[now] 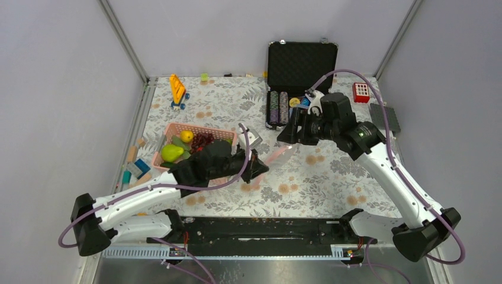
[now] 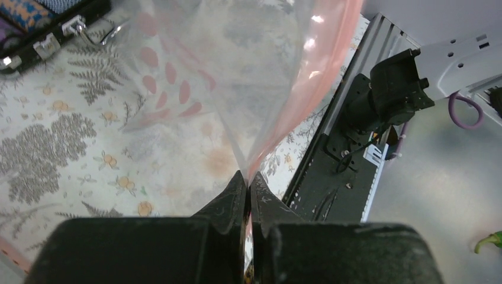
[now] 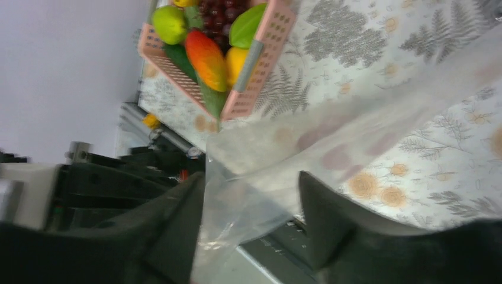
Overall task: Place the food in the zip-top bag and seal the zipper
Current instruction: Pick up the zipper food storage bag at the center of the board.
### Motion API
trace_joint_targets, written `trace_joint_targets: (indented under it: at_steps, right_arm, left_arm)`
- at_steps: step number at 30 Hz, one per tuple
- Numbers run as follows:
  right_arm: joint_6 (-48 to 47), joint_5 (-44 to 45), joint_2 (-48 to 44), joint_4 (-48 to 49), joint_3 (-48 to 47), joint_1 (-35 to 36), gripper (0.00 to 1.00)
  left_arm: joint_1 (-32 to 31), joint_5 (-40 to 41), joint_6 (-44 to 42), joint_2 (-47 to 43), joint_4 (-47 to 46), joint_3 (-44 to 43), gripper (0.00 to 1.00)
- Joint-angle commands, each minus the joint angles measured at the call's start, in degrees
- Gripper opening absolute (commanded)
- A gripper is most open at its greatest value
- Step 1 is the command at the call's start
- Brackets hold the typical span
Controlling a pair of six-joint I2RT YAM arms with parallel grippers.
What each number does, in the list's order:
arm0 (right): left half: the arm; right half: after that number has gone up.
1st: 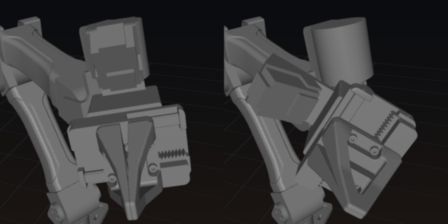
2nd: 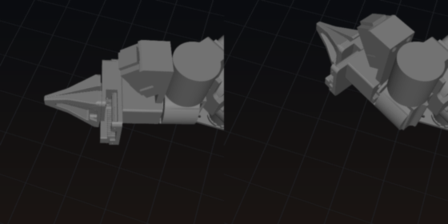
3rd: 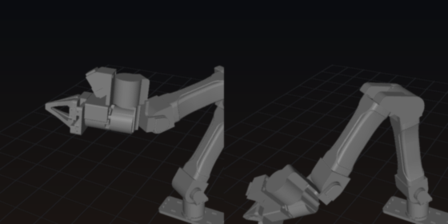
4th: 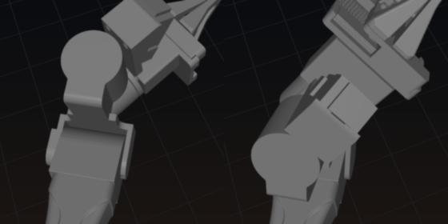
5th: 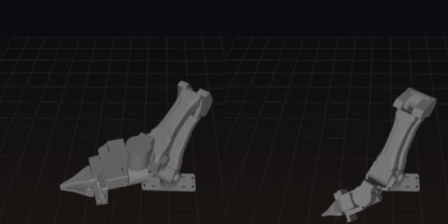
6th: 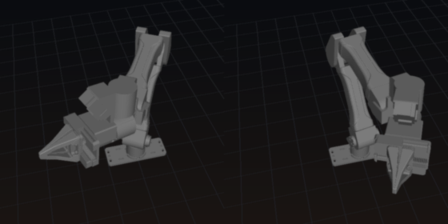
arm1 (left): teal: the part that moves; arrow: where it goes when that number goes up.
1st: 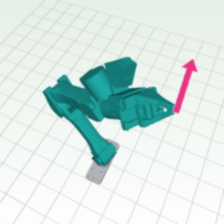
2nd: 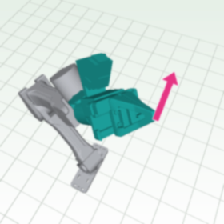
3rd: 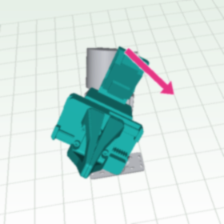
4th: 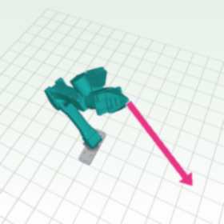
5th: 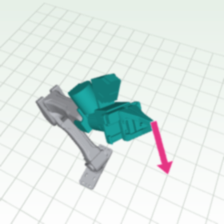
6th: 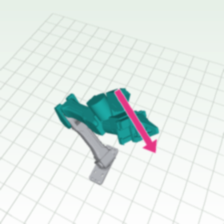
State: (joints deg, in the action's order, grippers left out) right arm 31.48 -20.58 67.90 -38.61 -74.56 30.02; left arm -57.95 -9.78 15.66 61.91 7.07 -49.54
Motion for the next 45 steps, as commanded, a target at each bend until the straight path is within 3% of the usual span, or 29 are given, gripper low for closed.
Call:
trace_joint_targets:
  at_steps: [1,2,3,7,14,20,25,30,37,45]
  right_arm:
    - [-5.0,8.7,-6.4,6.0,6.3,0.5,0.87]
    - [-5.1,11.0,-8.5,8.9,9.1,0.5,0.97]
    - [-5.1,12.7,-10.8,11.9,12.0,0.4,0.99]
    - [-5.4,15.2,-20.0,25.6,23.5,0.4,1.0]
    - [-8.4,2.7,-29.7,44.8,36.8,0.5,1.0]
    - [-3.7,-7.7,-30.7,59.0,42.7,0.5,1.0]
    - [-1.5,-13.4,-28.1,59.9,43.0,0.5,0.97]
    - [-0.1,-14.5,-25.7,59.7,43.7,0.5,0.9]
    - [4.0,-16.7,-22.6,64.0,44.0,0.5,0.77]
    - [5.6,-14.5,-19.7,62.2,41.6,0.6,0.48]
  left_arm:
    - [-0.2,2.9,6.3,-6.1,-1.5,5.1,0.0]
    - [-0.2,3.9,7.8,-7.5,-0.6,6.1,0.0]
    - [-0.2,5.3,9.4,-8.8,0.5,7.0,0.0]
    - [-0.2,12.7,14.8,-14.1,5.2,8.4,0.0]
    - [-0.3,14.8,16.6,-16.9,5.5,6.4,0.0]
    - [-0.2,6.0,13.9,-12.1,-2.2,6.2,0.0]
    - [-0.3,0.7,12.3,-6.9,-5.9,5.1,0.0]
    - [-0.2,-3.5,11.8,-2.9,-11.6,5.7,0.0]
    - [-0.2,-7.1,11.0,1.2,-12.8,4.1,0.0]
    - [-0.2,-10.1,10.6,3.2,-14.1,4.1,0.0]
